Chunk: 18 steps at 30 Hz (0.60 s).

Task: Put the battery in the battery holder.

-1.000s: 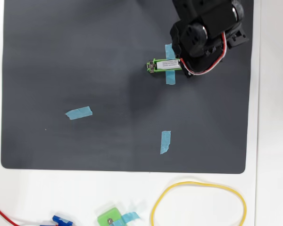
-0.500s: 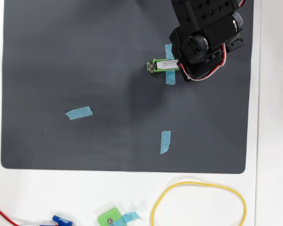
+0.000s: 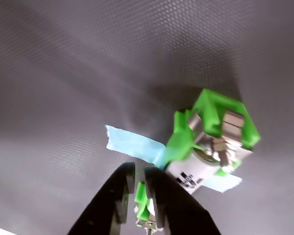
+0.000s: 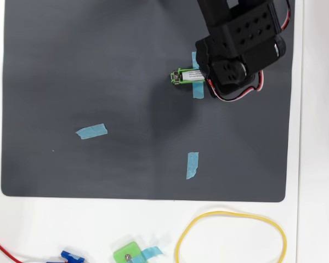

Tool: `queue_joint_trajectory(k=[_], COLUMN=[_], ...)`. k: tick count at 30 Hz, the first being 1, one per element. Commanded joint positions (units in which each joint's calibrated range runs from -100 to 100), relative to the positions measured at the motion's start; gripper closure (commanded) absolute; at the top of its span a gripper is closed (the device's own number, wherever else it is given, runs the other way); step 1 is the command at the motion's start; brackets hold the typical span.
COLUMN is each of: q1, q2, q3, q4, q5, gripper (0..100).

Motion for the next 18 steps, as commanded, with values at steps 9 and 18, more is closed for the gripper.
queue_joint_trajectory(k=[9,18], q1=[0.94,1.05], q2=[0.42,-0.18], q3=[-2.65,-2.73], q4=[0.99,0.99], q5=[0.68,1.73], gripper=[100,100])
